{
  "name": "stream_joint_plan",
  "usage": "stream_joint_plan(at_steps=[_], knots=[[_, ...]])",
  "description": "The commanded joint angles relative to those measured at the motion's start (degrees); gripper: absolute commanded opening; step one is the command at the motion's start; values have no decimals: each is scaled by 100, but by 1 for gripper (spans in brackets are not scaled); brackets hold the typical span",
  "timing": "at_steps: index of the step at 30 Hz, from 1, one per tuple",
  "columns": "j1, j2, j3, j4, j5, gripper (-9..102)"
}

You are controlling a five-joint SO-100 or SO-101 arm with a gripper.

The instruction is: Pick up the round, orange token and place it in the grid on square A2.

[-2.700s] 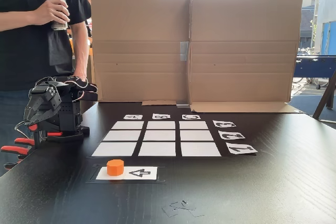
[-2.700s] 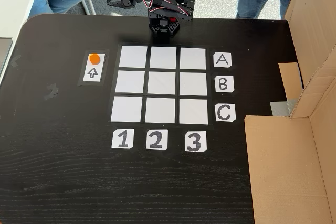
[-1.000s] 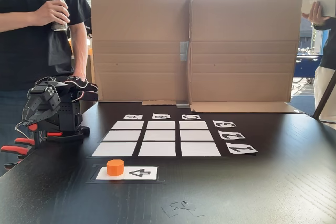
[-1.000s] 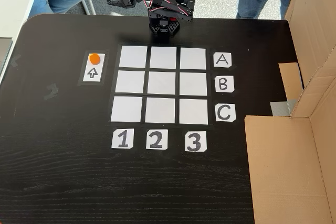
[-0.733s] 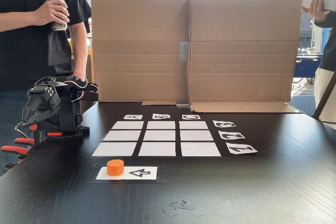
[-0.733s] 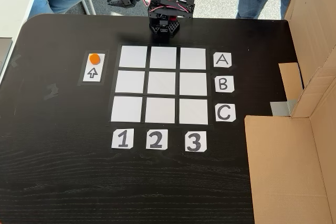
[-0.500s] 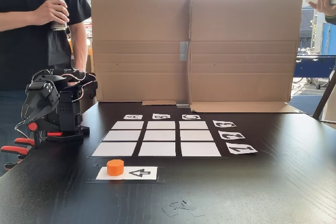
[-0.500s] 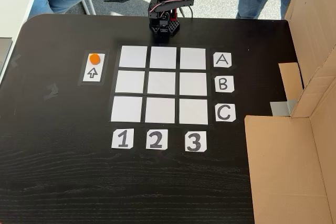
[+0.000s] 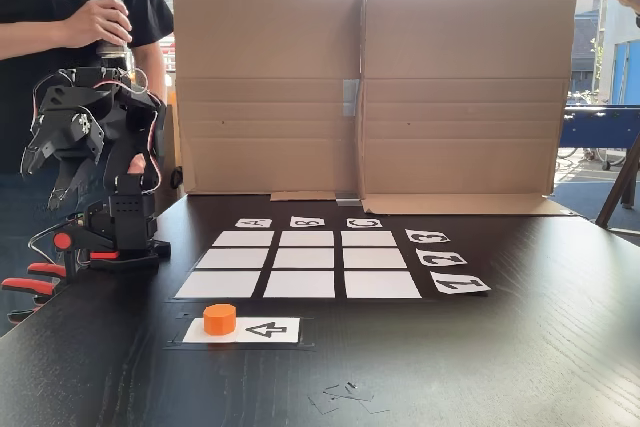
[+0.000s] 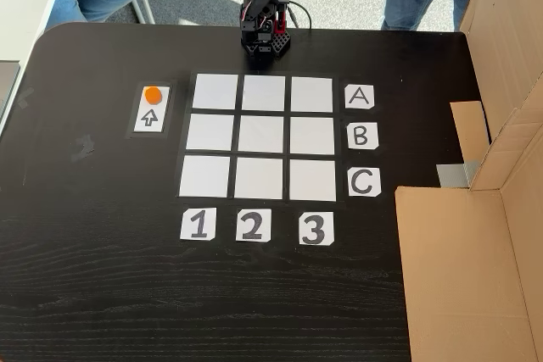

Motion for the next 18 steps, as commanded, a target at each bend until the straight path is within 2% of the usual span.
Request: stream_joint_plan(at_steps=[1, 8, 13, 18], knots=[[-176, -316, -1063, 527, 9, 32], [-729, -1002, -2039, 1178, -18, 32], [-1002, -1503, -2663, 1687, -18, 37], [-1336, -1828, -2804, 1802, -18, 38]])
